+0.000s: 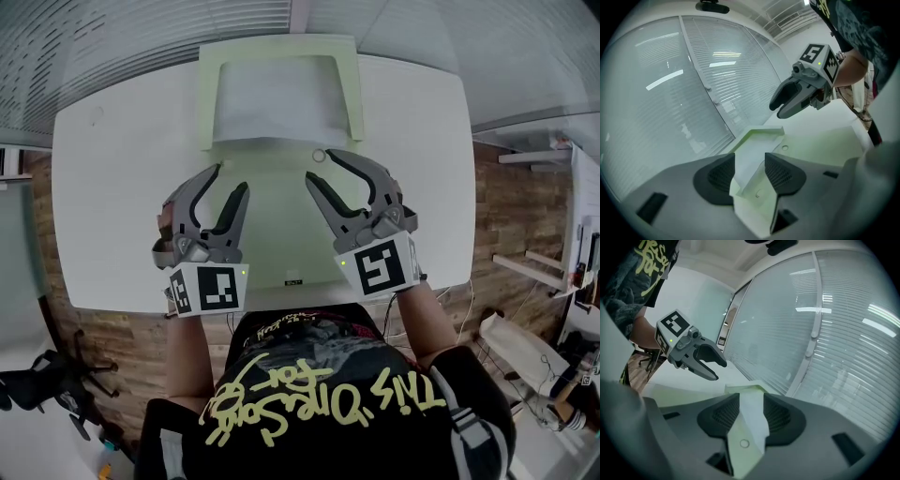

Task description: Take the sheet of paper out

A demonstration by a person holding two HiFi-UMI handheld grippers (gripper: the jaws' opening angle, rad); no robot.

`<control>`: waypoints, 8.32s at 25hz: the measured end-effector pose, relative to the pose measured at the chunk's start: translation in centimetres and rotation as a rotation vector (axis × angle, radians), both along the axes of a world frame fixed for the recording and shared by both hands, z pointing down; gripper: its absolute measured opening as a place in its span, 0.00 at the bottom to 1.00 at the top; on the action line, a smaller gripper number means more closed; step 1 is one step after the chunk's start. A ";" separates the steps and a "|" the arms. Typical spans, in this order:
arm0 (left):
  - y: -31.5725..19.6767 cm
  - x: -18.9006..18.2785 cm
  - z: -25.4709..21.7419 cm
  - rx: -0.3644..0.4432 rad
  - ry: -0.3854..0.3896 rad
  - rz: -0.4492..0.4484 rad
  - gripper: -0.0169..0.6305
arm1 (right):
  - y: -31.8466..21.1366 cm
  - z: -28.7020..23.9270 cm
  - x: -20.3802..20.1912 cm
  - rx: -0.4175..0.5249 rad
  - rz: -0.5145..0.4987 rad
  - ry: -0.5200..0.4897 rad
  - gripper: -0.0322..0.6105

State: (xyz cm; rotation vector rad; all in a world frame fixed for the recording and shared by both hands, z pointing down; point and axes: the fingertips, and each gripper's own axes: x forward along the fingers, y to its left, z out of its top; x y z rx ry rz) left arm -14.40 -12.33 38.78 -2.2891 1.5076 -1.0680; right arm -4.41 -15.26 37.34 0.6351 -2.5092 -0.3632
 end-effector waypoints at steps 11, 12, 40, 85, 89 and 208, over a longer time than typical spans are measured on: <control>-0.6 -0.7 2.9 -0.043 -0.003 -0.030 0.32 | -0.8 2.9 -0.7 -0.014 0.038 0.016 0.28; -0.7 -0.7 3.0 -0.043 -0.007 -0.032 0.32 | -0.9 3.3 -0.7 -0.018 0.038 0.026 0.28; -3.7 0.3 7.4 -0.073 -0.219 0.054 0.34 | -3.5 9.3 -2.8 0.040 0.045 0.203 0.28; -8.9 0.8 12.1 -0.168 -0.428 0.130 0.34 | -6.6 14.5 -5.5 0.123 -0.078 0.459 0.29; -9.3 0.7 12.4 -0.170 -0.442 0.132 0.34 | -6.9 14.6 -5.7 0.141 -0.078 0.465 0.29; -6.0 2.6 6.3 -0.041 -0.539 0.070 0.04 | -4.0 7.5 -4.4 0.329 -0.076 0.491 0.07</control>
